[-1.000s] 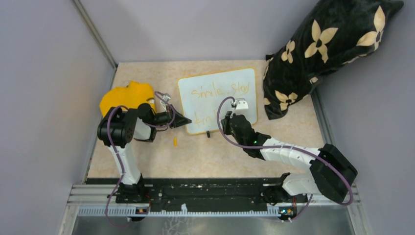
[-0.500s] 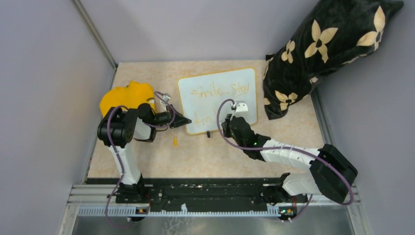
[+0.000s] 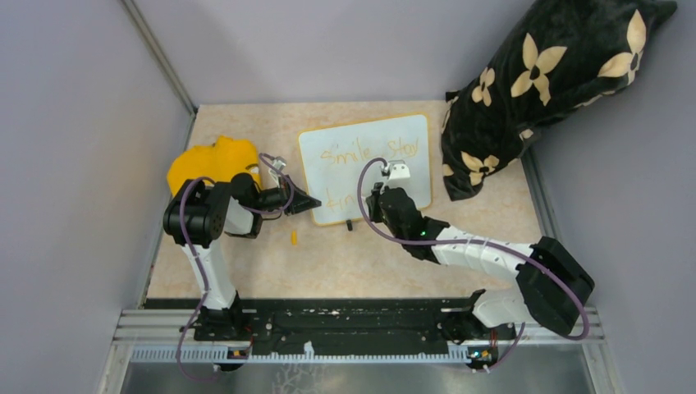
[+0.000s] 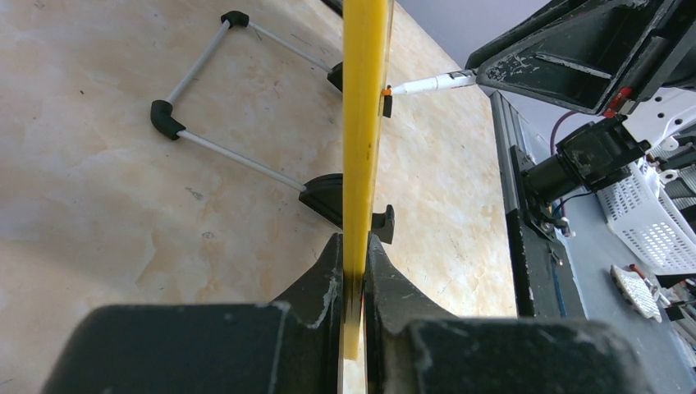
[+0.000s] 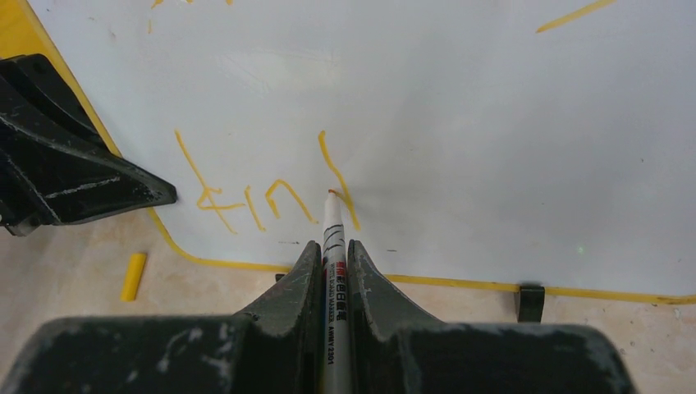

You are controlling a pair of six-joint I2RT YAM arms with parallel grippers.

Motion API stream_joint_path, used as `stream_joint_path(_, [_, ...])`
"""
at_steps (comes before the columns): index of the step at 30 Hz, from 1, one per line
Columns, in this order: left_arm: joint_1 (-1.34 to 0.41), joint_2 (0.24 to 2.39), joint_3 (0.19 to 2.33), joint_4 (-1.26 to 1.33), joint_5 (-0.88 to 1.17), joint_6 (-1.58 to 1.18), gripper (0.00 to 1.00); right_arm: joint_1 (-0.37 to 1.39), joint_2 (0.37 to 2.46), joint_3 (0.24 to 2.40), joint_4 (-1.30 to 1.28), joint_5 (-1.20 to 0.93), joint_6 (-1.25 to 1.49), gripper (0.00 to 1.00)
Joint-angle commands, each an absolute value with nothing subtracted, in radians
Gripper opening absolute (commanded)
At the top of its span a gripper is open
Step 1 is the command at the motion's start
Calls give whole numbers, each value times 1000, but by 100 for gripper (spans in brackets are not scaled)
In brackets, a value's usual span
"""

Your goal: Write a sentence on the whiteboard

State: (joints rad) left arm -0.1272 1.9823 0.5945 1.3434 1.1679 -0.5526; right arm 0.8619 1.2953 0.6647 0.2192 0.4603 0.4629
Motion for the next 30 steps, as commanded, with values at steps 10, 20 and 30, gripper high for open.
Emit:
stream_joint_path(10, [-124,2017,601,1277,1128,-541,0,861,1316,683,259,427,458,0])
stream_joint_path(20, [-124,2017,600,1275,1128,-541,0,861,1287,611,251,426,491,0])
stream_joint_path(30, [-124,2017,601,1273,1129,-541,0,859,1256,617,217,486,478,0])
